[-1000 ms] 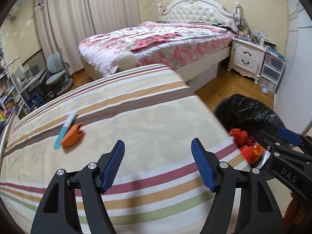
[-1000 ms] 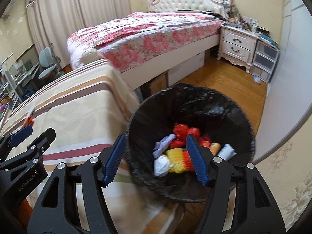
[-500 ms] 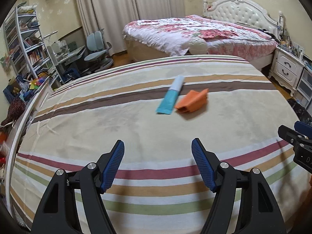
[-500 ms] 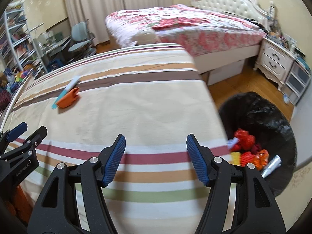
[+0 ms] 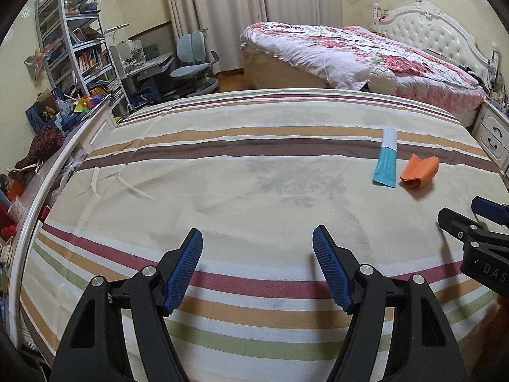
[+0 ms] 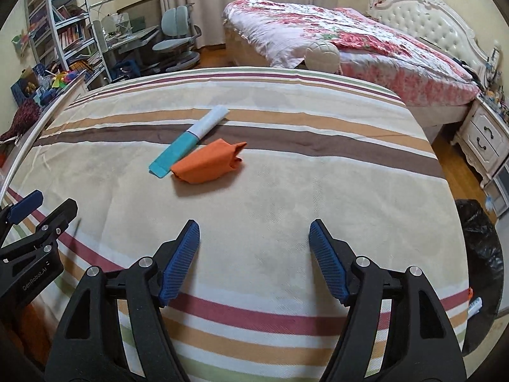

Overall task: Collect trash
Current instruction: 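Grasp the orange cloth with the right tool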

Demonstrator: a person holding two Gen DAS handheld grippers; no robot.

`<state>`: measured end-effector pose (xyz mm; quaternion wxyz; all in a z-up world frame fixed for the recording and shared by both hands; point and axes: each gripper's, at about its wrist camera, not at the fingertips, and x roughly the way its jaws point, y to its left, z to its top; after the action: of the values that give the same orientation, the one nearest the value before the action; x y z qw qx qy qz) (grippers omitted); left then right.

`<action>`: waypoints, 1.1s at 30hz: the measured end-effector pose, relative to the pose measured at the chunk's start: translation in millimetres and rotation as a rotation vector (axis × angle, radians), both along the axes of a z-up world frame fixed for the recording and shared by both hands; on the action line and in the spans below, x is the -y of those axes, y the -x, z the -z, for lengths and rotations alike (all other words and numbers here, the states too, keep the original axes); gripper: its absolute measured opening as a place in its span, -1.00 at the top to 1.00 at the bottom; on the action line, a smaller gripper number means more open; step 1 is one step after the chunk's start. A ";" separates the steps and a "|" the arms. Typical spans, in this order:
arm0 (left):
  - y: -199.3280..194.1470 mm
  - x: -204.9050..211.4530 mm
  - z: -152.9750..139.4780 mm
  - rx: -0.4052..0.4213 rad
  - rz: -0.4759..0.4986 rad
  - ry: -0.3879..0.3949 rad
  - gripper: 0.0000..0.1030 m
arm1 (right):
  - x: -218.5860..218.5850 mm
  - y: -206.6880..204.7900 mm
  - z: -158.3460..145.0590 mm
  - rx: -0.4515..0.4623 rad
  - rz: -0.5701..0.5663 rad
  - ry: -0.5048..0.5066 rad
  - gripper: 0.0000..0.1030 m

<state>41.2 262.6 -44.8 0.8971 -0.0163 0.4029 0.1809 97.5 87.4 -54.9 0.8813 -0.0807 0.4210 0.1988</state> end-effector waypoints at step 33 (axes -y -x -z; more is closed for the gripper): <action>-7.8 -3.0 2.9 -0.010 0.021 0.058 -0.38 | -1.6 -36.8 -2.3 0.028 0.061 0.029 0.01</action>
<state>49.0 265.5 -47.7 0.8960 -0.0371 0.4125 0.1599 134.4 89.0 -52.7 0.8916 -0.0832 0.4136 0.1647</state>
